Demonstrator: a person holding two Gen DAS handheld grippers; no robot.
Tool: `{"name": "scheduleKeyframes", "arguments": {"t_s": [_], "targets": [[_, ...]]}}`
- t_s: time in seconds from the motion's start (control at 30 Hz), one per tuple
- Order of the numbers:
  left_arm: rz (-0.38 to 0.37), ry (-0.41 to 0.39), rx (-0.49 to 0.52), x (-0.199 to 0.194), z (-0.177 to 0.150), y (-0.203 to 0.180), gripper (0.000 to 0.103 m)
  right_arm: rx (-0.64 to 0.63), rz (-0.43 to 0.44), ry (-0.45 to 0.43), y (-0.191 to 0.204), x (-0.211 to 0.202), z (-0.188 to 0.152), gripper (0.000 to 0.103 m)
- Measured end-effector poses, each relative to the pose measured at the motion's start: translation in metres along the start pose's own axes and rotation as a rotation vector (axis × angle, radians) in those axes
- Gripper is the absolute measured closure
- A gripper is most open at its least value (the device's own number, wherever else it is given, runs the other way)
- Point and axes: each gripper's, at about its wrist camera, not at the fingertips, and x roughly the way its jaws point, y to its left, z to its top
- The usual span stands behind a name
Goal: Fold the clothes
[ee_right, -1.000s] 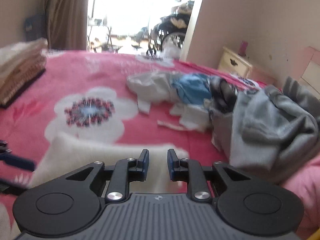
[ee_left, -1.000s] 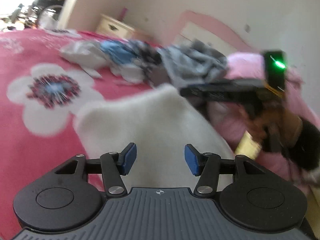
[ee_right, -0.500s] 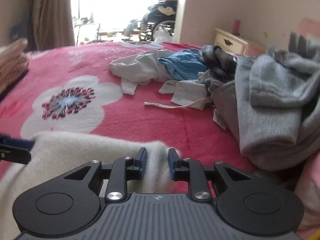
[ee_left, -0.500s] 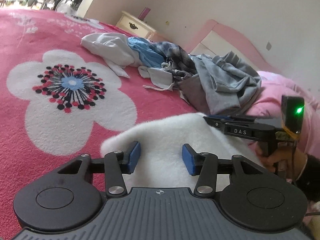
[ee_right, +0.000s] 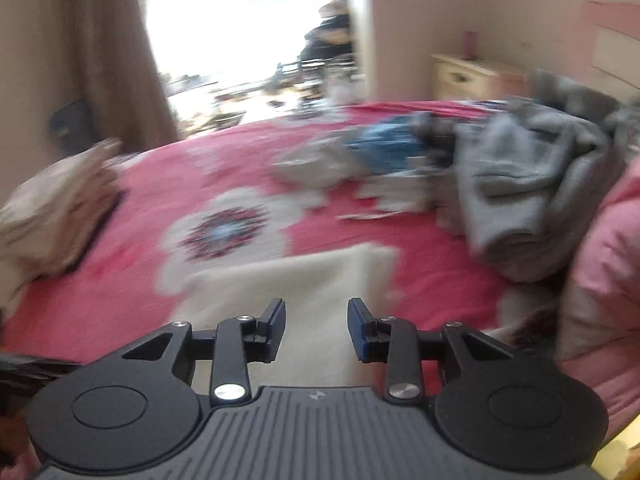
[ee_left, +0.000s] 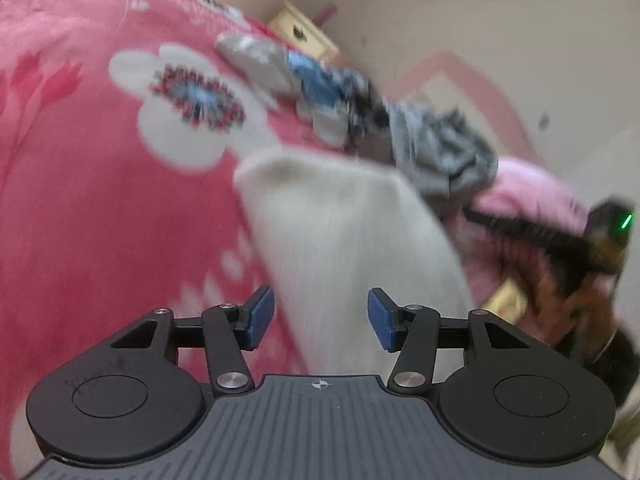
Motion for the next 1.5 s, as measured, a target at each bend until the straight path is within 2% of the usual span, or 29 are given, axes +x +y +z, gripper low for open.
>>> {"name": "scheduleKeyframes", "arguments": {"t_s": [0.1,0.2,0.27,0.33,0.4,0.57,0.77,0.9,1.1,1.2,1.23,1.5], "targets": [[-0.017,0.091,0.031,-0.005,-0.020,-0.004,0.051,-0.249,0.098,0.084,0.051,-0.002,-0.019,0.069],[-0.024,0.175,0.185,-0.010,-0.043,-0.024,0.051,-0.484,0.168,0.185,0.097,0.001,-0.047,0.070],[-0.010,0.215,0.346,-0.012,-0.059,-0.044,0.051,-0.568,0.215,0.256,0.117,0.003,-0.067,0.071],[0.005,0.237,0.478,-0.009,-0.075,-0.061,0.051,-0.618,0.220,0.299,0.130,0.002,-0.082,0.071],[0.011,0.242,0.548,-0.004,-0.089,-0.071,0.052,-0.667,0.213,0.335,0.140,0.000,-0.098,0.071],[0.054,0.215,0.600,0.009,-0.104,-0.075,0.055,-0.773,0.141,0.360,0.157,-0.005,-0.125,0.071],[0.123,0.144,0.698,0.003,-0.120,-0.086,0.061,-0.898,0.057,0.347,0.168,-0.005,-0.137,0.071],[0.137,0.123,0.693,-0.003,-0.121,-0.089,0.061,-0.964,0.038,0.351,0.172,-0.003,-0.143,0.071],[0.149,0.083,0.649,-0.013,-0.118,-0.089,0.061,-1.004,0.004,0.346,0.179,0.004,-0.150,0.072],[0.158,0.067,0.644,-0.015,-0.116,-0.090,0.061,-0.984,-0.024,0.321,0.179,0.000,-0.149,0.082],[0.162,0.074,0.644,-0.013,-0.115,-0.090,0.061,-0.969,-0.033,0.311,0.179,-0.001,-0.148,0.083],[0.176,0.070,0.722,-0.011,-0.124,-0.103,0.061,-0.929,-0.066,0.210,0.182,-0.012,-0.146,0.091]]}}
